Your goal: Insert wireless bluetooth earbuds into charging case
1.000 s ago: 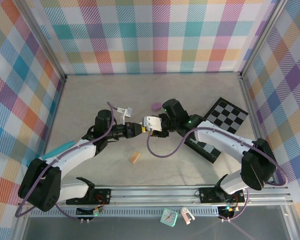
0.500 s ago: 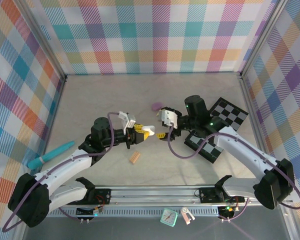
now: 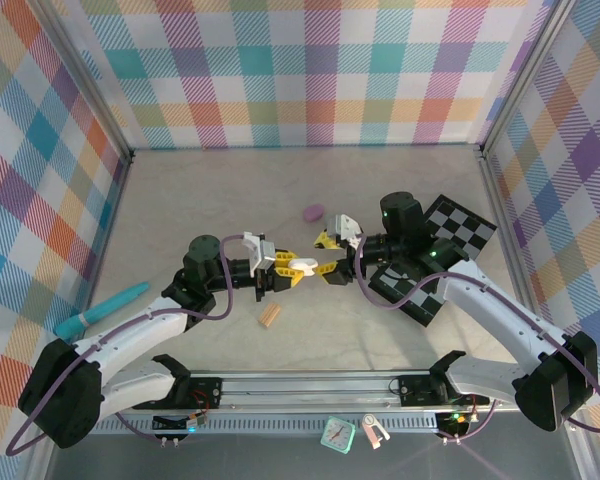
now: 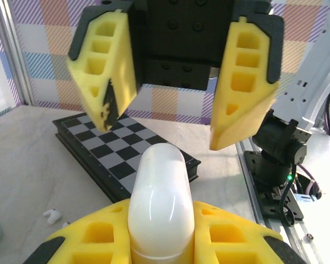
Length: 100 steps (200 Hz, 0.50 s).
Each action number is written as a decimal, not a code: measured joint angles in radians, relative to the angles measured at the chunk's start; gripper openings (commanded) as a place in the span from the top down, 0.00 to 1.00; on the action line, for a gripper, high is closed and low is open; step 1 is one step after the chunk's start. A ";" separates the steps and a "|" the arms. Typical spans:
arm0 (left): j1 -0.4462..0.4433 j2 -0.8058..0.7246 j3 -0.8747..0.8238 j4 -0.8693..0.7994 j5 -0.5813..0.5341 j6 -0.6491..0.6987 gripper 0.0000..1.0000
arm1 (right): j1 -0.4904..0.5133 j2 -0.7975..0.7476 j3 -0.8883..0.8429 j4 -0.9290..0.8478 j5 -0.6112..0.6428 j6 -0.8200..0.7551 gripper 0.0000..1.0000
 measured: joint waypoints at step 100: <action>-0.014 0.018 0.005 0.080 0.020 -0.014 0.91 | 0.000 0.065 0.000 -0.011 -0.053 0.010 0.53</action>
